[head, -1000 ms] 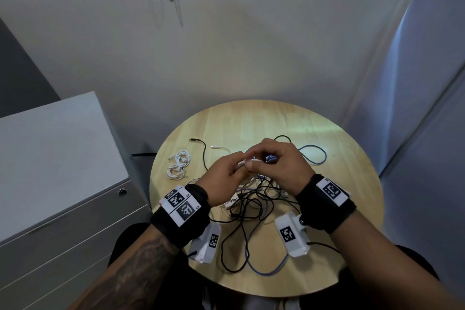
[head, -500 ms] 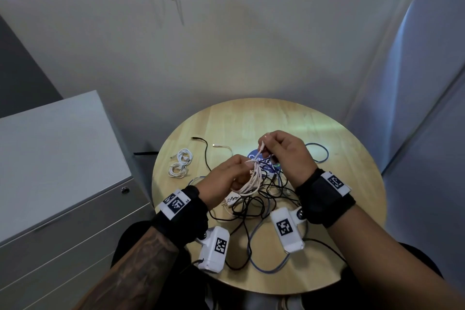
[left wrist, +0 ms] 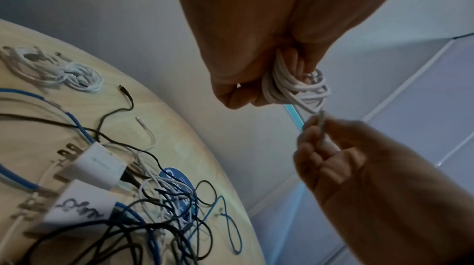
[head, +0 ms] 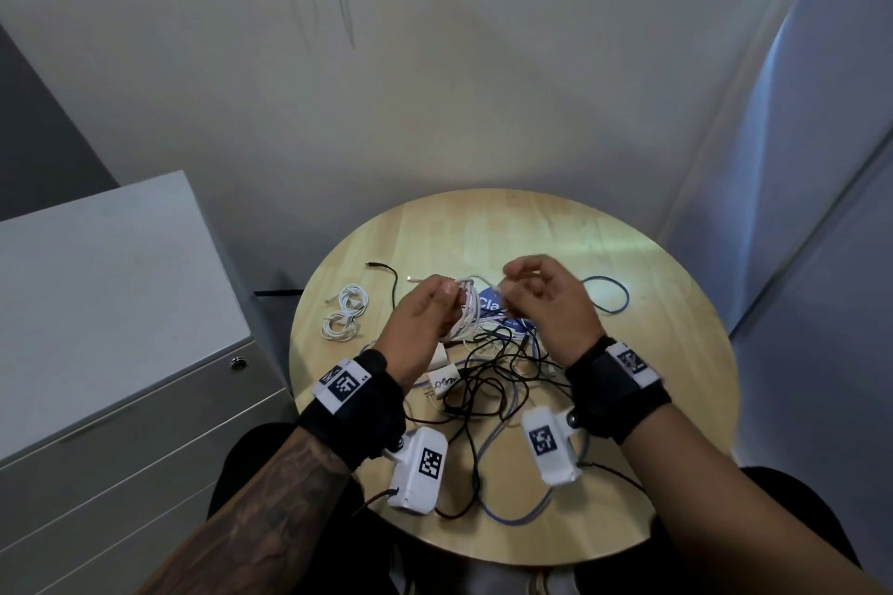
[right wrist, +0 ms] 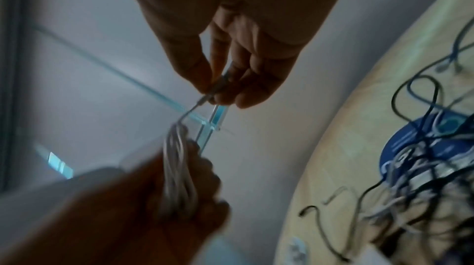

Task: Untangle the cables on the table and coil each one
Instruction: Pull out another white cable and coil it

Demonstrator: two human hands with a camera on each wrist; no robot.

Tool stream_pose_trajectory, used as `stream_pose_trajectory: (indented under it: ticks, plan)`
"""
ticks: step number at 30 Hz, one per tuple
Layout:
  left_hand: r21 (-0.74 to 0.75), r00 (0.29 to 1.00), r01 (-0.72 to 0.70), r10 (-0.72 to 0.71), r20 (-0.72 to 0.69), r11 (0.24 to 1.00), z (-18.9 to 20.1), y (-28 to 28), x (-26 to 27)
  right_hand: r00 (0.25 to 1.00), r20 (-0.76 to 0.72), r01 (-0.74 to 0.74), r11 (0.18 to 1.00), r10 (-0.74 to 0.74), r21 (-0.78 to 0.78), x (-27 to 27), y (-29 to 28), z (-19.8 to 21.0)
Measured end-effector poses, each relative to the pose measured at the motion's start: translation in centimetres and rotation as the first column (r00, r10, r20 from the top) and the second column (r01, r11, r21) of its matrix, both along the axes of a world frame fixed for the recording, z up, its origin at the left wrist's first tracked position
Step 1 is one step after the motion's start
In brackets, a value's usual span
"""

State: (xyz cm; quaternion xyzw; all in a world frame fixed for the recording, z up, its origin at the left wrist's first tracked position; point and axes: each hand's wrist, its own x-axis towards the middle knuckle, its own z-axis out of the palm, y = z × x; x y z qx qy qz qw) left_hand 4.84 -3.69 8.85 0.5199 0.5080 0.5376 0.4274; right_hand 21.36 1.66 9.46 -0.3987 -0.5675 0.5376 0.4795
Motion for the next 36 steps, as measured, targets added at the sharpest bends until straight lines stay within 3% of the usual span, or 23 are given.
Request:
stream_pose_trajectory:
  ticks: [2, 4, 10, 14, 18, 22, 25, 29, 33, 36]
  plan:
    - [0.017, 1.000, 0.013, -0.013, 0.010, 1.000, 0.1, 0.2, 0.6, 0.989, 0.134, -0.063, 0.997, 0.056, 0.045, -0.5, -0.9, -1.0]
    - [0.048, 0.999, 0.003, -0.001, -0.039, 0.999, -0.3, 0.4, 1.2, 0.985, 0.170, -0.045, 0.998, 0.038, 0.043, -1.0, -1.4, -1.5]
    - [0.175, 0.944, -0.125, 0.172, -0.282, 0.977, -2.1, 1.4, 0.7, 0.986, -0.164, -0.035, 0.955, -0.014, -0.296, -1.6, -1.6, -0.5]
    - [0.291, 0.879, -0.197, 0.300, -0.371, 0.936, -2.4, 1.7, 0.4, 0.983, -0.184, -0.037, 0.956, -0.018, -0.291, -1.9, -1.8, -0.4]
    - [0.339, 0.850, -0.183, 0.322, -0.418, 0.923, -2.4, 1.5, 0.4, 0.983, -0.183, -0.057, 0.950, 0.000, -0.307, -2.1, -1.8, -0.6]
    - [0.240, 0.919, -0.199, 0.266, -0.292, 0.950, -1.3, 1.4, 0.7, 0.988, -0.120, -0.129, 0.958, 0.101, -0.256, -1.8, -1.4, -0.2]
    - [0.047, 0.982, -0.187, 0.188, -0.015, 0.981, 0.2, 1.0, 1.1, 0.987, -0.050, -0.160, 0.971, 0.153, -0.177, -1.1, -0.8, 0.4]
    - [-0.110, 0.969, -0.101, 0.123, 0.214, 0.989, 0.6, 0.9, 0.8, 0.984, -0.021, -0.177, 0.975, 0.176, -0.136, -0.5, -0.5, 0.1]
    - [-0.149, 0.957, -0.067, 0.106, 0.271, 0.987, 0.2, 1.1, 0.3, 0.981, 0.043, -0.184, 0.978, 0.189, -0.101, -0.3, -0.5, -0.1]
    - [-0.152, 0.958, -0.111, 0.147, 0.245, 0.982, 0.0, 1.0, 0.2, 0.949, 0.258, -0.196, 0.980, 0.179, 0.040, -0.4, -0.4, -0.3]
